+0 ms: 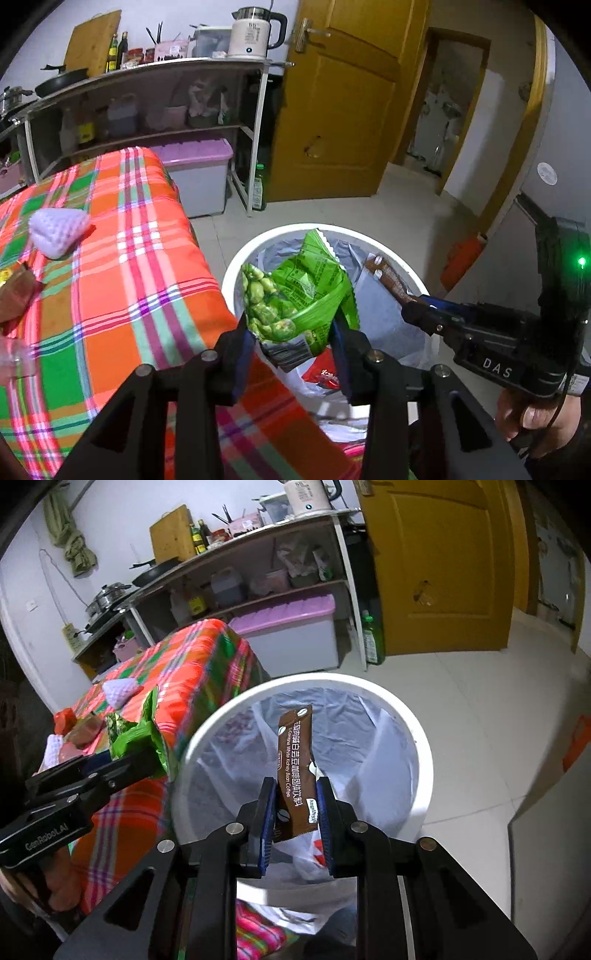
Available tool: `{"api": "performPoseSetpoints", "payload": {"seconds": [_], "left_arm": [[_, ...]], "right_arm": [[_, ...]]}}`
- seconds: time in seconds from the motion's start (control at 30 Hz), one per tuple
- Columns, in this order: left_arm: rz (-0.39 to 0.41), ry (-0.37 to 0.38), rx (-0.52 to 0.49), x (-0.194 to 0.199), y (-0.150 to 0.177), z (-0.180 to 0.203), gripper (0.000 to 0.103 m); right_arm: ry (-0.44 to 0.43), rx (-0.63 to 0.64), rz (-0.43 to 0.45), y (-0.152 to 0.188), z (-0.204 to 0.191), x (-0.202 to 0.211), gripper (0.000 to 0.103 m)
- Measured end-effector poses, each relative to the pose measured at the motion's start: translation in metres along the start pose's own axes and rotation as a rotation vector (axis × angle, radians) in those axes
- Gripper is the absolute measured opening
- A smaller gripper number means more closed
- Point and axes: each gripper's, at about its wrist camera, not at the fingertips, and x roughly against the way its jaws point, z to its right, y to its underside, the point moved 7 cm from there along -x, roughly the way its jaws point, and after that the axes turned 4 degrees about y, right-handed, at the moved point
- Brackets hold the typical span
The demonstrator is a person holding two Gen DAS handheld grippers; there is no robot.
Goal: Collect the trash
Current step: 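Carry both items over the bin and open both tools to drop them, then move both open tools back over the table toward the remaining trash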
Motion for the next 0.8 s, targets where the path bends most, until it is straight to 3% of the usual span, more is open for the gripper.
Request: {"api": "performPoseSetpoints", "payload": {"seconds": [0.07,0.13,0.2,0.47,0.8], "left_arm": [[-0.017,0.007,0.002,-0.006,0.000,0.000,0.048],[-0.027,0.021,0.010,-0.010,0.000,0.001,0.058],[-0.032,0.031,0.016,-0.012,-0.001,0.001,0.059],[-0.005,0.026,0.020,-0.001,0.000,-0.002,0.059],[0.062,-0.019,0.068,0.044,0.007,-0.023,0.059]], "right_arm": [[0.012,0.001,-0.011,0.001,0.004,-0.005,0.024],[0.016,-0.005,-0.015,0.002,0.006,-0.008,0.038],[0.012,-0.013,-0.014,0.002,0.009,-0.009,0.046],[-0.004,-0.016,0.012,0.001,0.005,-0.001,0.046],[-0.041,0.023,0.078,-0.003,-0.028,0.032,0.046]]}}
